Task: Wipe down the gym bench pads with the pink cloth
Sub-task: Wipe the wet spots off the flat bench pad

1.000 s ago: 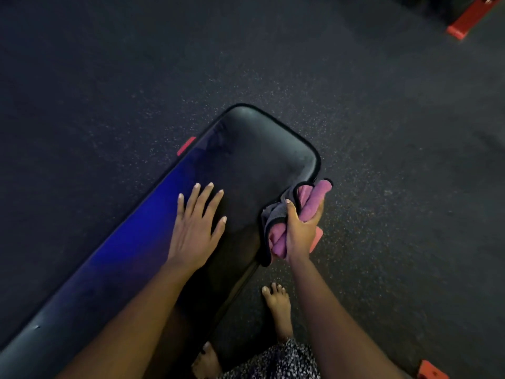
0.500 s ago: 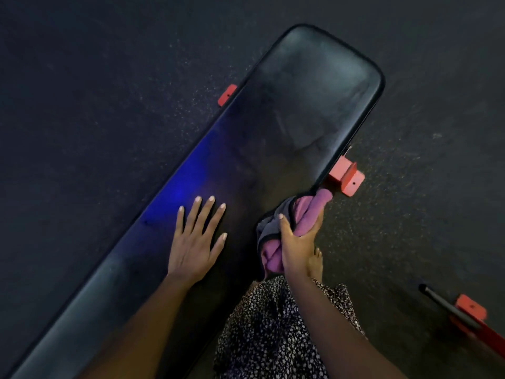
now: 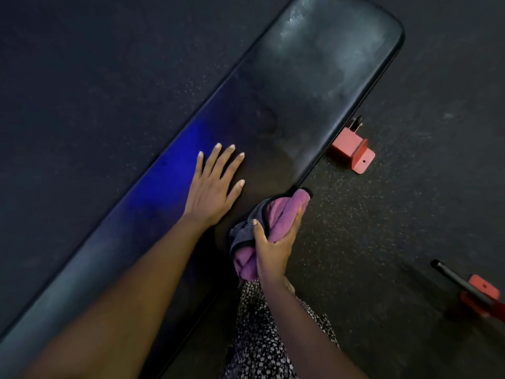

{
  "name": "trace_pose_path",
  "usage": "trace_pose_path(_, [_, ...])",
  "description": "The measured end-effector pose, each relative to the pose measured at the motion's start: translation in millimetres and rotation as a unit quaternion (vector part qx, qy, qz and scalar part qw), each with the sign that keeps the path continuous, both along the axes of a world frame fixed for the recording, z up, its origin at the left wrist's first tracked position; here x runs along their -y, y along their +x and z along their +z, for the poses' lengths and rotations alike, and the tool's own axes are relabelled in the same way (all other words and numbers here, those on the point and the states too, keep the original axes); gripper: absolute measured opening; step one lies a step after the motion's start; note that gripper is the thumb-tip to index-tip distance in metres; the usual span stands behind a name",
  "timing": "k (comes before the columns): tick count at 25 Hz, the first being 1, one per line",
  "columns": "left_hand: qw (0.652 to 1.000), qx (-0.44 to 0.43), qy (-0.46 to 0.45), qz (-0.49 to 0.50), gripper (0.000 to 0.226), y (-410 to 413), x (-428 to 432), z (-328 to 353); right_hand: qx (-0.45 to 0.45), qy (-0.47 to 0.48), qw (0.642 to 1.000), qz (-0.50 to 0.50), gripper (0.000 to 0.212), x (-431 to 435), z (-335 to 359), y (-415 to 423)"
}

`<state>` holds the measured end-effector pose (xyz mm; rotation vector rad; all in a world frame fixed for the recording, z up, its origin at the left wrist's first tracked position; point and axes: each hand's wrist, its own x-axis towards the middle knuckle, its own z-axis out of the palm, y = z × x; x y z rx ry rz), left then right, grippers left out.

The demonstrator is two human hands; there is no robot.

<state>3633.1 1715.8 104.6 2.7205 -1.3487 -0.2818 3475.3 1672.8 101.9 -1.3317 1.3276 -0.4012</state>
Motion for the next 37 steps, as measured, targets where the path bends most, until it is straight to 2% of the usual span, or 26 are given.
trace_pose_path(4, [1.000,-0.006,-0.012,-0.003,0.057,-42.6,-88.0,9.2,-0.009,0.030,0.999,0.033,0.101,-75.7,1.4,-28.9])
trace_pose_path(7, [0.999,0.004,0.012,0.048,0.057,-77.8,-193.8,15.7,0.006,0.048,0.998,0.049,0.100,-142.4,15.2,-50.8])
trace_pose_path(12, [0.992,0.000,0.060,0.115,0.058,-133.6,-341.1,11.7,-0.006,0.023,0.998,0.054,0.100,-238.3,12.3,-75.7])
trace_pose_path(15, [0.992,0.013,0.055,0.110,0.056,-145.1,-365.7,4.4,0.000,0.058,0.997,0.058,0.094,-271.4,19.9,-98.7])
trace_pose_path(19, [0.993,0.016,0.042,0.111,0.058,-143.5,-366.3,1.9,-0.005,0.037,0.999,-0.002,0.081,-234.4,8.6,-87.5])
trace_pose_path(22, [0.993,0.015,0.030,0.116,0.059,-145.8,-368.6,-1.4,0.015,0.037,0.998,-0.038,0.080,-233.9,0.4,-70.4])
trace_pose_path(25, [0.993,0.003,0.031,0.110,0.060,-143.2,-366.7,0.1,0.029,0.000,0.999,-0.032,0.083,-277.3,-2.0,-78.7])
trace_pose_path(28, [0.992,-0.026,-0.007,0.121,0.060,-152.2,-387.8,10.1,0.008,-0.007,1.000,-0.013,0.088,-333.9,-6.3,-97.1])
trace_pose_path(33, [0.962,0.024,-0.018,0.273,0.056,-223.2,-514.9,4.0,-0.009,-0.039,0.999,0.035,0.089,-446.1,6.9,-130.1])
trace_pose_path(35, [0.964,0.021,-0.004,0.263,0.055,-232.5,-537.3,-5.1,-0.001,-0.045,0.997,0.057,0.087,-481.9,7.2,-141.4])
trace_pose_path(37, [0.967,0.018,-0.033,0.252,0.053,-225.8,-537.2,-4.5,0.007,-0.055,0.996,0.073,0.087,-503.9,4.3,-151.1])
